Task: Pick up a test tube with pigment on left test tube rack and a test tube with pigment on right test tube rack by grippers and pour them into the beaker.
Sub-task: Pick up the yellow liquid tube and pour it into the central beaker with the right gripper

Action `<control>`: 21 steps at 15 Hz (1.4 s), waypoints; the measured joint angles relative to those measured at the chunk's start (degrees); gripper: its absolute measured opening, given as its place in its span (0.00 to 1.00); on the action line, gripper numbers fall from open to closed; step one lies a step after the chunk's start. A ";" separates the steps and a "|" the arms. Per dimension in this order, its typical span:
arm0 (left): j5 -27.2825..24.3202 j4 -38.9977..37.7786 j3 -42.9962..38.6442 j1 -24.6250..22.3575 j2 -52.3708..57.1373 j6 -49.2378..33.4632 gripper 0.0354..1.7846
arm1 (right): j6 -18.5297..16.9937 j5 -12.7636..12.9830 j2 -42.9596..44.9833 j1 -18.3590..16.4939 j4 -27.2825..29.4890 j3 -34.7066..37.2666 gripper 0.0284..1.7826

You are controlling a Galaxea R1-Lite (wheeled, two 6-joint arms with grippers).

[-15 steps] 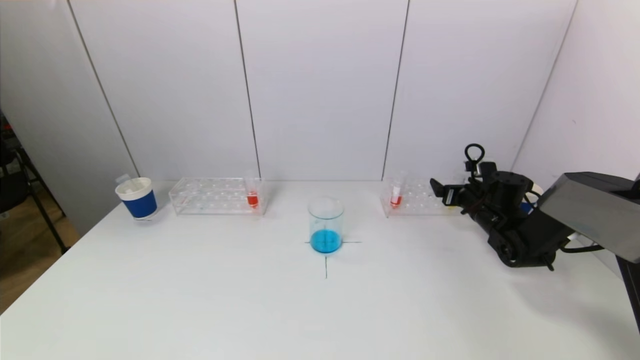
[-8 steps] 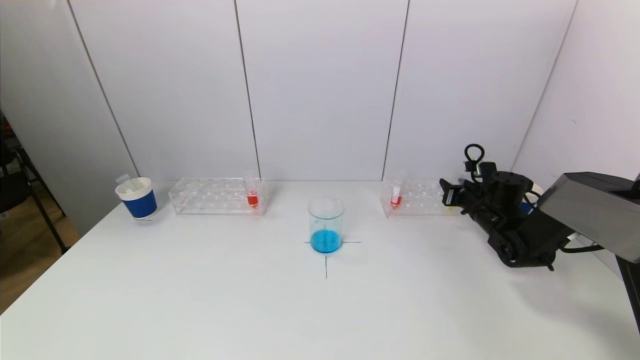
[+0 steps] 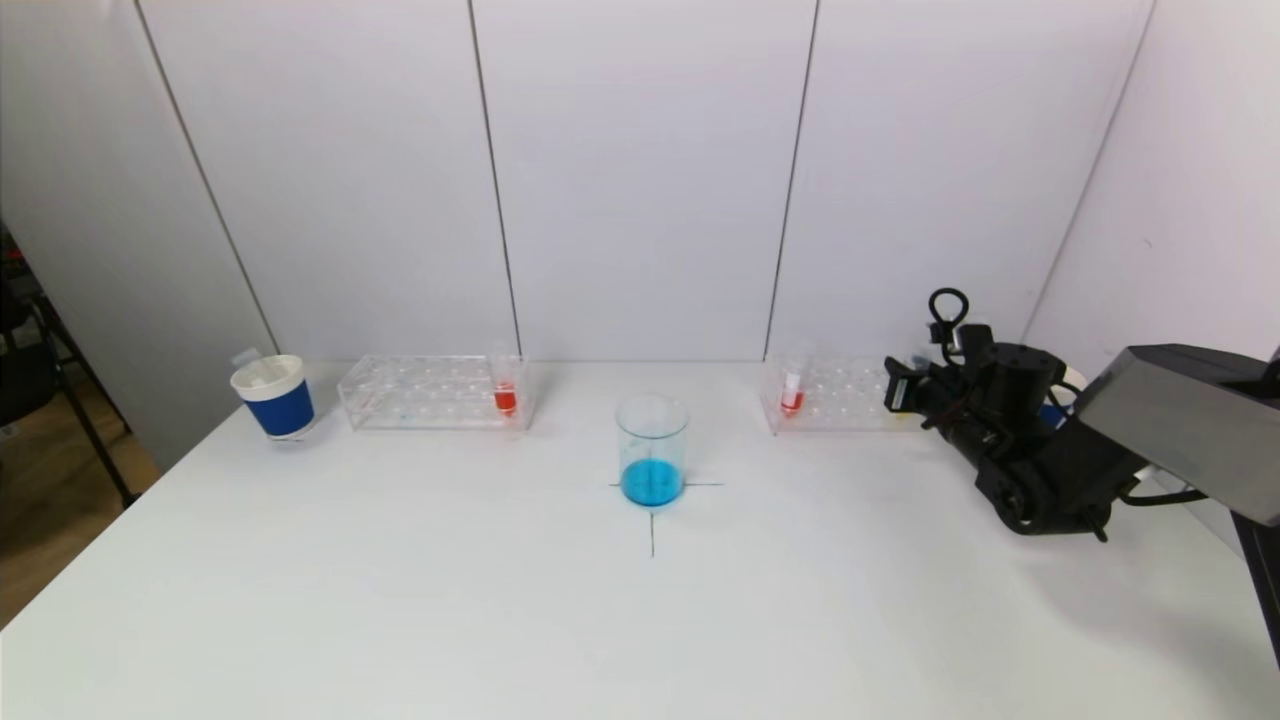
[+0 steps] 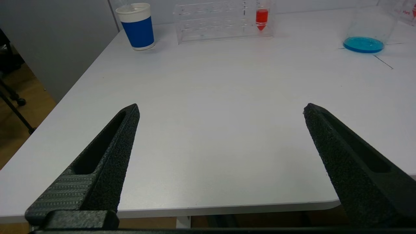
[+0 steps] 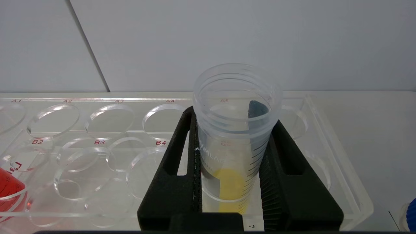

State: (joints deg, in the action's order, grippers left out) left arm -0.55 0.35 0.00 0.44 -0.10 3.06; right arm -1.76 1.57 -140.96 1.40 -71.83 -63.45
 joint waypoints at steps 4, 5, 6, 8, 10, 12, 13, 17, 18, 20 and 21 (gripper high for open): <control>-0.05 0.00 0.00 0.00 0.00 0.00 0.99 | 0.05 -0.01 0.06 0.00 0.09 0.00 0.30; -0.02 0.00 0.00 0.00 0.00 0.02 0.99 | 0.18 -0.01 0.17 0.00 0.13 0.02 0.30; -0.05 -0.02 0.00 0.00 0.00 0.00 0.99 | 0.35 -0.01 0.35 0.05 0.22 0.06 0.30; -0.05 -0.02 0.00 0.00 0.00 0.00 0.99 | 0.60 0.00 1.16 0.11 0.83 0.15 0.30; -0.05 0.00 0.00 0.00 0.00 0.00 0.99 | 0.90 -0.01 2.58 0.13 1.88 0.12 0.30; -0.02 0.00 0.00 0.00 0.00 0.00 0.99 | 1.29 -0.01 4.80 -0.02 4.13 0.04 0.30; -0.02 0.00 0.00 0.00 0.00 0.00 0.99 | 1.65 -0.12 6.25 -0.26 5.62 -0.27 0.30; -0.02 -0.02 0.00 0.00 0.00 -0.01 0.99 | 2.49 -0.39 12.92 -1.00 13.84 -3.17 0.30; -0.02 0.00 0.00 0.00 0.00 0.00 0.99 | 2.52 -0.52 15.04 -1.05 16.98 -4.49 0.30; 0.00 0.00 0.00 0.00 0.00 0.00 0.99 | 2.52 -0.78 19.57 -1.16 25.39 -8.79 0.30; 0.00 -0.02 0.00 0.00 0.00 -0.01 0.99 | 2.50 -0.87 21.59 -1.19 29.66 -11.48 0.30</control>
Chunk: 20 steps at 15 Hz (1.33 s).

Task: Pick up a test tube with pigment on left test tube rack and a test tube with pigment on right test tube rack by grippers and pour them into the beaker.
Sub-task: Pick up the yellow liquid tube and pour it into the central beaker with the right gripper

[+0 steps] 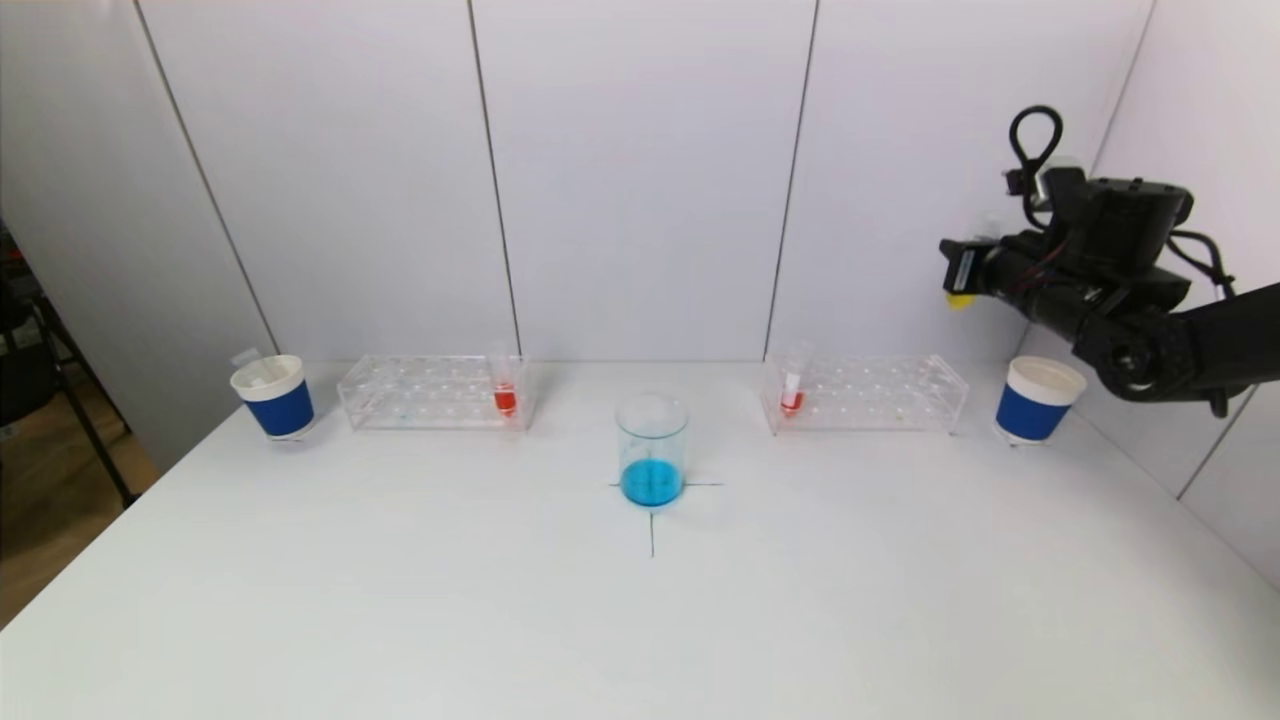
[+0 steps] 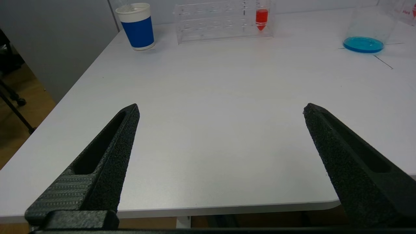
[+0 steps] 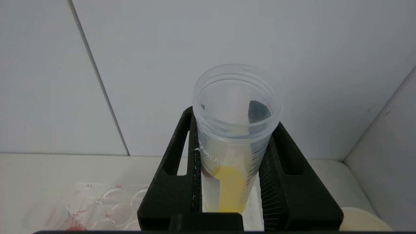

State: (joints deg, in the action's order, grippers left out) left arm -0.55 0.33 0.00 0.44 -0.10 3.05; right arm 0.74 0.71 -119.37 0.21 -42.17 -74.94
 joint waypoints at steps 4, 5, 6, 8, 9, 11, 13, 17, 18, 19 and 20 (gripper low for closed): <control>-0.02 0.00 0.00 0.00 0.00 0.01 0.99 | -0.06 -0.05 6.44 0.43 18.85 -13.59 0.30; -0.05 0.00 0.00 0.00 0.00 0.01 0.99 | -0.11 0.00 7.50 0.59 23.70 -17.53 0.30; -0.02 0.00 0.00 0.00 0.00 0.00 0.99 | -0.12 0.04 8.24 0.78 28.00 -21.09 0.30; -0.02 0.00 0.00 0.00 0.00 0.01 0.99 | -0.09 0.06 8.98 1.22 35.83 -28.17 0.30; -0.02 0.02 0.00 0.00 0.00 0.01 0.99 | -0.04 -0.16 9.03 1.48 39.30 -31.51 0.30; -0.05 0.00 0.00 0.00 0.00 0.01 0.99 | 0.83 -2.52 8.66 2.24 43.96 -36.11 0.30; -0.02 0.02 0.00 0.00 0.00 0.01 0.99 | 2.39 -7.75 8.24 3.10 43.26 -37.22 0.30; -0.02 0.00 0.02 0.00 0.00 0.01 0.99 | 8.05 -19.14 6.14 5.30 35.28 -37.63 0.30; 0.00 0.00 0.02 0.00 0.00 0.01 0.99 | 9.23 -21.28 5.23 5.85 33.60 -37.63 0.30; -0.02 0.00 0.02 0.00 0.00 0.01 0.99 | 11.00 -23.42 4.24 6.29 32.78 -37.66 0.30; -0.02 0.00 0.02 0.00 0.00 0.01 0.99 | 13.39 -25.54 3.05 6.57 32.44 -37.66 0.30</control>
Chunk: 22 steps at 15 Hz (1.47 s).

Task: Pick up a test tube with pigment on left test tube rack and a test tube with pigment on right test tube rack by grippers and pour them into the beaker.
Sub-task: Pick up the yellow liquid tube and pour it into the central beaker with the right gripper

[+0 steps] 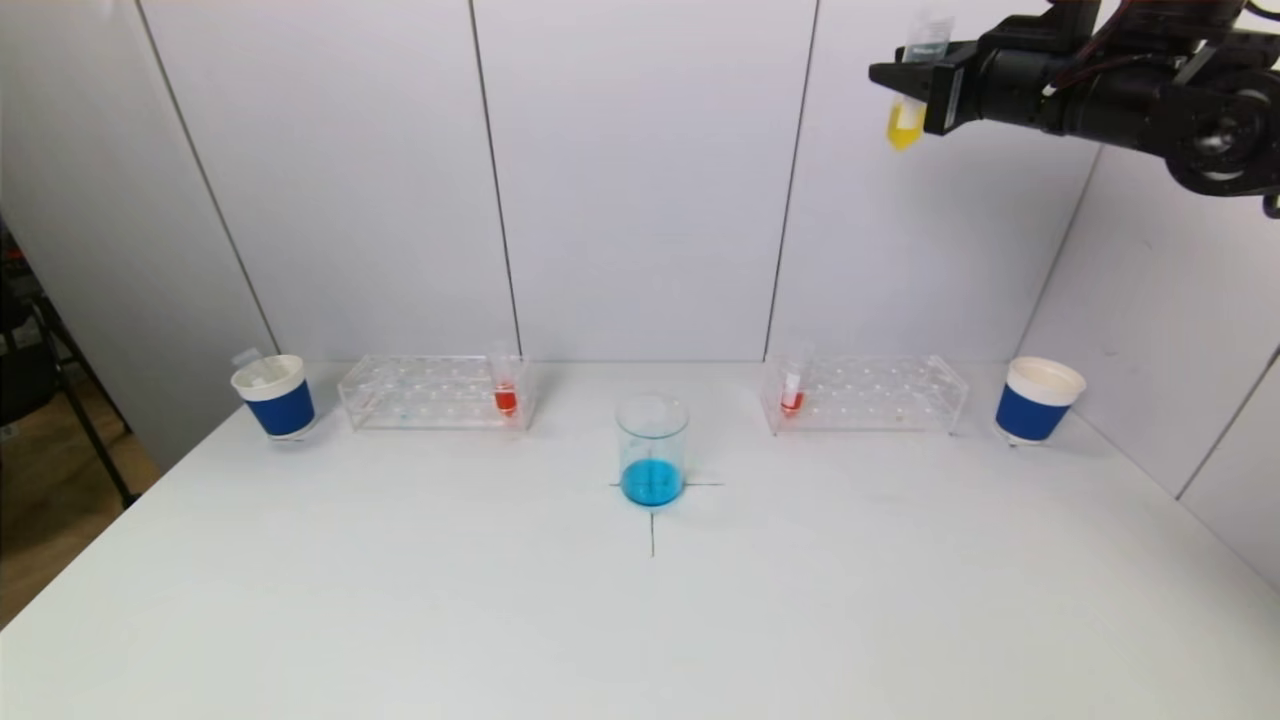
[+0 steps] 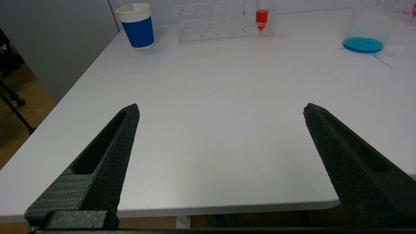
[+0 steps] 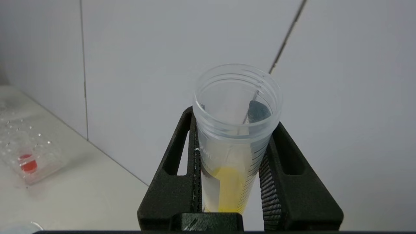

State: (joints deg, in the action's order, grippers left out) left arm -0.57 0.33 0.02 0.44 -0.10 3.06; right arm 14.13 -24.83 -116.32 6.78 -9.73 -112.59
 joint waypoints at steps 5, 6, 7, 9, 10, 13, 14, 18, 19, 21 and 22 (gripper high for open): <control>-0.02 0.00 -0.02 0.00 0.00 0.00 0.99 | 11.69 -6.86 -6.86 2.58 -3.96 -0.04 0.30; -0.05 0.02 -0.02 0.00 0.00 -0.01 0.99 | 13.37 -7.24 -8.31 3.66 -4.79 -0.06 0.30; -0.02 0.02 -0.02 0.00 0.00 -0.01 0.99 | 14.99 -7.89 -9.62 4.83 -5.40 -0.09 0.30; 0.00 0.02 -0.02 0.00 0.00 0.00 0.99 | 19.01 -9.16 -11.96 7.24 -5.84 -0.11 0.30; 0.00 0.00 -0.02 0.00 0.00 0.00 0.99 | 21.02 -9.34 -12.81 8.35 -5.89 -0.11 0.30; 0.00 0.00 -0.02 0.00 0.00 0.00 0.99 | 25.86 -9.81 -14.36 11.04 -5.81 -0.11 0.30; -0.02 0.00 -0.02 0.00 0.00 0.02 0.99 | 27.60 -9.84 -14.65 11.79 -5.68 -0.06 0.30; 0.00 0.00 -0.02 0.02 0.00 0.00 0.99 | 32.01 -9.75 -16.15 13.28 -9.29 1.12 0.30; 0.00 0.00 -0.02 0.02 0.00 0.00 0.99 | 33.19 -9.75 -16.57 13.45 -11.50 2.04 0.30; -0.02 0.00 -0.02 0.00 0.00 0.00 0.99 | 36.41 -9.78 -17.25 14.01 -16.35 4.96 0.30; 0.00 0.00 -0.02 0.00 0.00 0.02 0.99 | 37.49 -9.75 -17.44 14.54 -18.03 6.12 0.30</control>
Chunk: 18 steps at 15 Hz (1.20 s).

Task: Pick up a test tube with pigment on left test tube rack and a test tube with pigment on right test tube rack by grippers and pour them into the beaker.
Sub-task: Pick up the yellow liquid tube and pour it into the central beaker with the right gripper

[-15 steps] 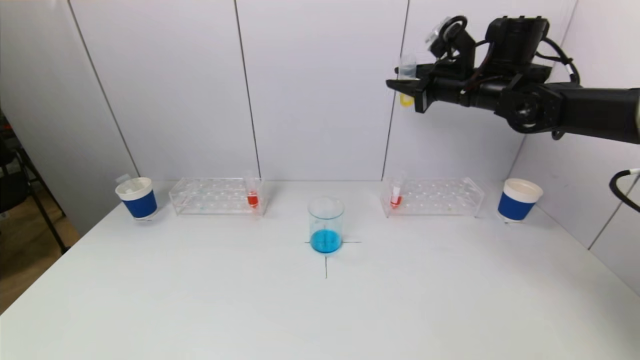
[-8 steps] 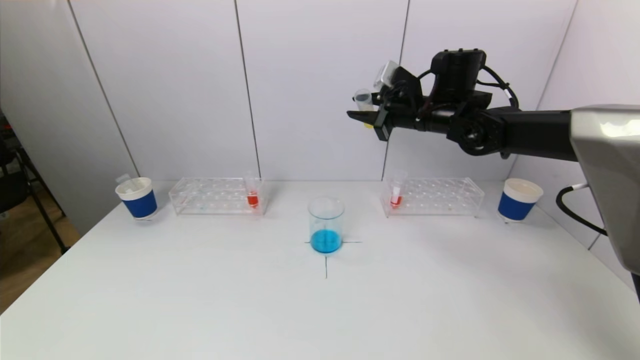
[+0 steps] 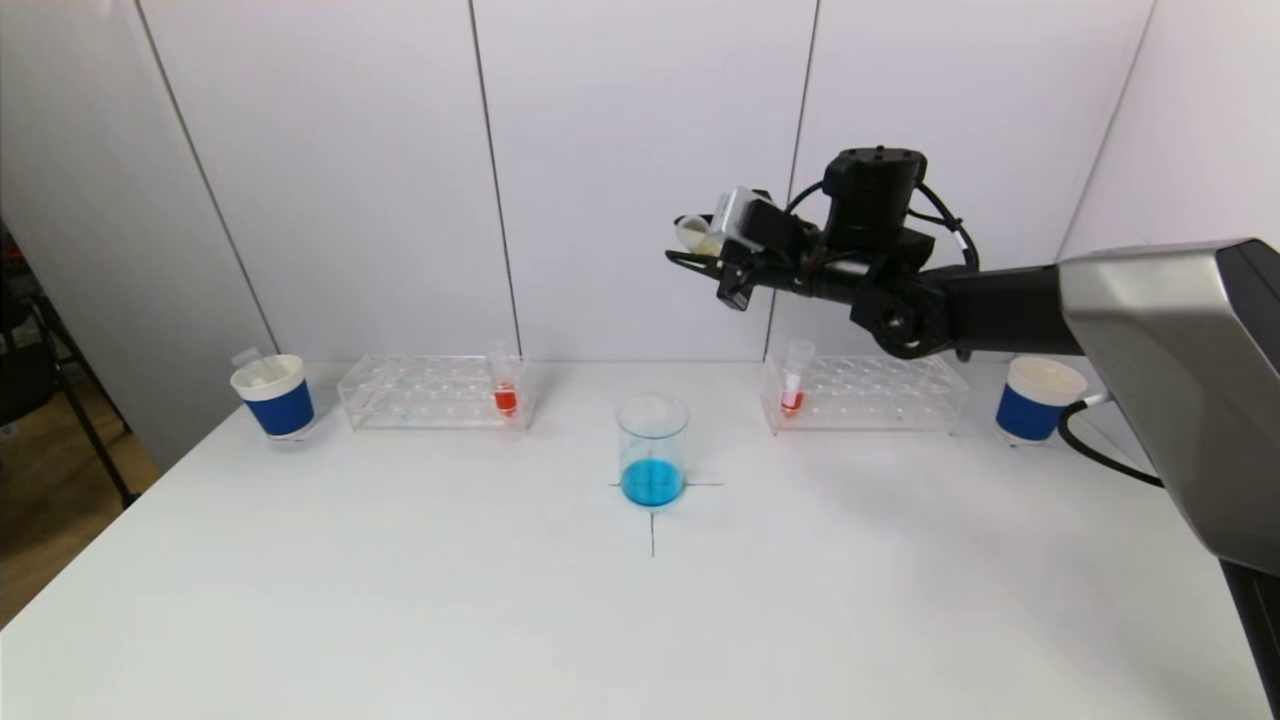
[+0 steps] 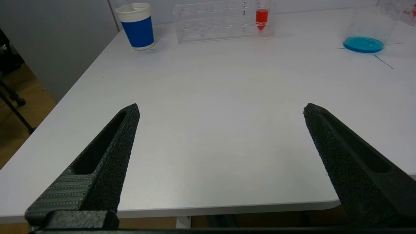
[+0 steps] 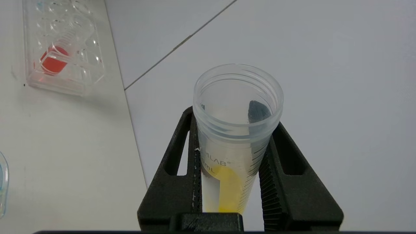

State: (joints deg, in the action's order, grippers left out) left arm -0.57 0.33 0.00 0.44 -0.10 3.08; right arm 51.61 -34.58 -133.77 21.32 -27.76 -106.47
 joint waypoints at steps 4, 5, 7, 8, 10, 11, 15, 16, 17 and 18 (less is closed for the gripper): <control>0.02 0.00 0.00 0.00 0.00 -0.02 0.99 | 2.38 0.07 -0.77 1.69 -2.50 2.51 0.30; 0.02 0.02 0.00 0.02 0.00 -0.04 0.99 | 4.22 0.07 -1.16 1.69 -3.22 2.76 0.30; -0.02 0.02 0.00 0.00 0.00 -0.02 0.99 | 7.09 0.09 -1.87 1.72 -4.84 3.25 0.30; -0.02 0.02 0.00 0.00 0.00 -0.04 0.99 | 7.69 0.09 -2.12 1.77 -5.38 3.50 0.30; 0.02 0.02 0.00 0.00 0.00 -0.04 0.99 | 10.45 0.09 -2.43 1.79 -6.97 5.56 0.30; 0.00 0.00 0.00 0.00 0.00 -0.02 0.99 | 11.95 0.09 -2.51 1.74 -8.40 7.35 0.30; 0.00 0.00 0.00 0.00 0.00 -0.02 0.99 | 16.96 0.07 -2.43 1.57 -14.35 13.84 0.30; 0.00 0.02 0.00 0.00 0.00 -0.02 0.99 | 17.81 0.09 -2.23 1.44 -14.58 14.91 0.30; 0.00 0.02 0.00 0.00 0.00 -0.04 0.99 | 18.92 0.09 -2.04 1.41 -14.71 15.74 0.30; -0.02 0.00 0.00 0.00 0.00 -0.02 0.99 | 20.26 0.07 -1.87 1.44 -14.99 16.31 0.30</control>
State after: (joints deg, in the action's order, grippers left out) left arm -0.60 0.33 0.00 0.44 -0.10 3.06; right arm 71.88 -34.51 -135.63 22.76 -42.75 -90.16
